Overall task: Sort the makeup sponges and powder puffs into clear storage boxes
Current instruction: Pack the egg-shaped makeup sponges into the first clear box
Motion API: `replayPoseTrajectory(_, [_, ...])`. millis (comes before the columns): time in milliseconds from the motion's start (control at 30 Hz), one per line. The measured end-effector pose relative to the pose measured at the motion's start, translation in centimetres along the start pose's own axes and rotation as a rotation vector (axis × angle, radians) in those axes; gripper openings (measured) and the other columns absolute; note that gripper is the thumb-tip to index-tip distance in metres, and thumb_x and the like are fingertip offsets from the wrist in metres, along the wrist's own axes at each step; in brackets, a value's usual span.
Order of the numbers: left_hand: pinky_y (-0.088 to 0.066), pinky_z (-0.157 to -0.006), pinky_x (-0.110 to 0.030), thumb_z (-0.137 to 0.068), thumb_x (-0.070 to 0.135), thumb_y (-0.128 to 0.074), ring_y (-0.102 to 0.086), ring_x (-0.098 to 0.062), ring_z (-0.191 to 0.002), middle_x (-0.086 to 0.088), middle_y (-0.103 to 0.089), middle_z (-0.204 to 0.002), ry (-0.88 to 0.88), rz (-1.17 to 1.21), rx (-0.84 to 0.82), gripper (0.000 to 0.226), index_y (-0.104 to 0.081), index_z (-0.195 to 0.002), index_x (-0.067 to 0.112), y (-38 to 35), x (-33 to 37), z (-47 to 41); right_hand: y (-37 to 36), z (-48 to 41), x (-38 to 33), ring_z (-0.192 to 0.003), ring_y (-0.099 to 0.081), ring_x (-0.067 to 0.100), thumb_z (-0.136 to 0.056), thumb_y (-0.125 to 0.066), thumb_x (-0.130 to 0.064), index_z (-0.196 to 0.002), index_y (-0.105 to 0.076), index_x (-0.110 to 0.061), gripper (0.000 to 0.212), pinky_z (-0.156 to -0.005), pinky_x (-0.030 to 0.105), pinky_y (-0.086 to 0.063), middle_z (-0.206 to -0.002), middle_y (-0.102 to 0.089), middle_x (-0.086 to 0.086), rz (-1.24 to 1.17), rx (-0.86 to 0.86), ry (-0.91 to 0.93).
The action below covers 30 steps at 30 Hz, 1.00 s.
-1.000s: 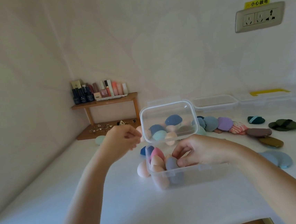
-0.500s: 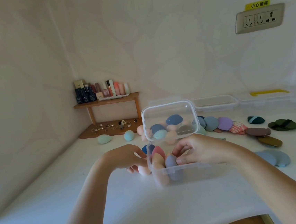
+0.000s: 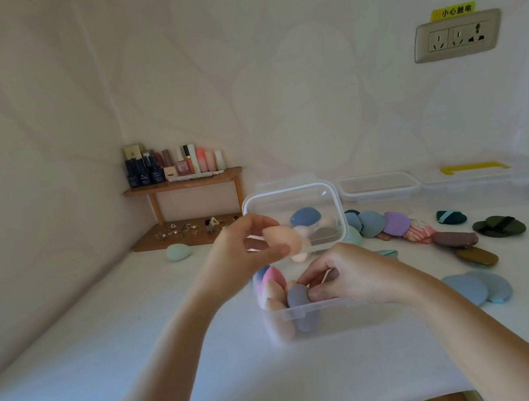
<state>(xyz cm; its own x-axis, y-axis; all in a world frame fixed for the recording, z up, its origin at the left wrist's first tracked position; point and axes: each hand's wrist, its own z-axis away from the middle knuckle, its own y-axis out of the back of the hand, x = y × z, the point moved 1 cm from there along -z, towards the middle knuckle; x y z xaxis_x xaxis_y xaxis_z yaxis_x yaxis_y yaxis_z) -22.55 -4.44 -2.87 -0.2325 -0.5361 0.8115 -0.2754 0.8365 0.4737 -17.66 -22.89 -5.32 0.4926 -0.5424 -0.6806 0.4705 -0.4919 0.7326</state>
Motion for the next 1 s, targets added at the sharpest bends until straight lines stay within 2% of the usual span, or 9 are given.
replayPoseTrajectory(100, [-0.057,-0.071,-0.027,-0.073,0.021,-0.078,-0.066,-0.01,-0.072,0.006,-0.065,-0.095,0.019,-0.111,-0.083,0.036,-0.058,-0.096,0.038,-1.6,-0.9,-0.4,-0.1,0.0,0.0,-0.081,-0.064,0.003,-0.084,-0.07,-0.025,-0.103,-0.074,-0.031,0.02,-0.068,0.012,-0.044,-0.083,-0.07,-0.015,0.012,0.02,-0.003])
replayPoseTrajectory(267, [-0.045,-0.058,-0.01,-0.078,0.019,-0.073,-0.053,0.002,-0.058,0.017,-0.061,-0.088,0.015,-0.308,-0.191,0.027,-0.061,-0.096,0.036,-2.6,-1.5,-0.6,-0.1,0.1,-0.1,-0.088,-0.066,0.005,-0.083,-0.071,-0.023,-0.105,-0.075,-0.031,0.023,-0.078,0.018,-0.049,-0.091,-0.073,-0.013,0.007,0.006,0.015])
replayPoseTrajectory(367, [-0.041,-0.062,-0.011,-0.078,0.022,-0.073,-0.049,-0.001,-0.066,0.018,-0.06,-0.089,0.033,-0.382,-0.219,0.026,-0.065,-0.097,0.037,-2.5,-1.5,-0.9,-0.1,0.1,0.0,-0.085,-0.064,0.003,-0.084,-0.071,-0.022,-0.105,-0.074,-0.031,0.024,-0.074,0.013,-0.047,-0.09,-0.072,-0.013,-0.001,-0.002,0.015])
replayPoseTrajectory(433, [-0.038,-0.062,-0.014,-0.077,0.022,-0.073,-0.048,-0.002,-0.069,0.017,-0.06,-0.09,0.041,-0.405,-0.217,0.025,-0.067,-0.096,0.037,-2.5,-1.6,-1.1,-0.1,0.1,0.0,-0.088,-0.066,0.006,-0.083,-0.071,-0.021,-0.105,-0.075,-0.031,0.024,-0.077,0.017,-0.048,-0.091,-0.073,-0.012,-0.012,-0.005,0.023])
replayPoseTrajectory(500, [-0.035,-0.059,-0.011,-0.077,0.02,-0.073,-0.048,-0.001,-0.069,0.017,-0.058,-0.086,0.03,-0.471,-0.2,0.023,-0.067,-0.092,0.036,-2.7,-1.7,-1.2,0.0,0.2,0.0,-0.09,-0.067,0.009,-0.082,-0.072,-0.022,-0.103,-0.075,-0.033,0.023,-0.08,0.02,-0.049,-0.093,-0.074,-0.01,-0.03,-0.017,0.038])
replayPoseTrajectory(633, [-0.036,-0.056,-0.006,-0.078,0.017,-0.07,-0.049,0.0,-0.065,0.02,-0.054,-0.074,0.024,-0.612,-0.219,0.019,-0.069,-0.089,0.033,-3.1,-1.5,-1.5,-0.1,0.3,0.0,-0.078,-0.061,0.002,-0.082,-0.073,-0.024,-0.101,-0.076,-0.033,0.022,-0.076,0.018,-0.048,-0.093,-0.074,-0.009,-0.055,-0.048,0.057])
replayPoseTrajectory(767, [-0.047,-0.07,-0.011,-0.08,0.018,-0.069,-0.054,-0.003,-0.071,0.013,-0.063,-0.086,0.04,-0.739,-0.307,0.021,-0.072,-0.096,0.031,-3.3,-1.2,-1.8,-0.1,0.2,0.2,-0.074,-0.061,0.003,-0.078,-0.075,-0.027,-0.095,-0.076,-0.032,0.018,-0.072,0.019,-0.048,-0.081,-0.072,-0.013,-0.072,-0.032,0.041])
replayPoseTrajectory(933, [-0.053,-0.082,-0.023,-0.088,0.026,-0.06,-0.063,-0.011,-0.087,0.004,-0.069,-0.103,0.05,-0.841,-0.341,0.028,-0.065,-0.115,0.031,-3.6,-1.5,-1.6,-0.2,-0.4,0.3,-0.091,-0.067,0.019,-0.07,-0.082,-0.032,-0.095,-0.07,-0.028,0.029,-0.088,0.035,-0.054,-0.094,-0.071,-0.005,-0.066,0.011,0.038])
replayPoseTrajectory(1000, [-0.054,-0.084,-0.026,-0.089,0.028,-0.057,-0.064,-0.012,-0.088,0.002,-0.069,-0.102,0.05,-0.848,-0.365,0.026,-0.065,-0.114,0.03,-3.5,-1.7,-1.4,-0.3,-0.4,0.2,-0.09,-0.066,0.016,-0.071,-0.081,-0.036,-0.102,-0.069,-0.026,0.035,-0.087,0.031,-0.052,-0.094,-0.069,-0.007,-0.037,-0.021,0.023])
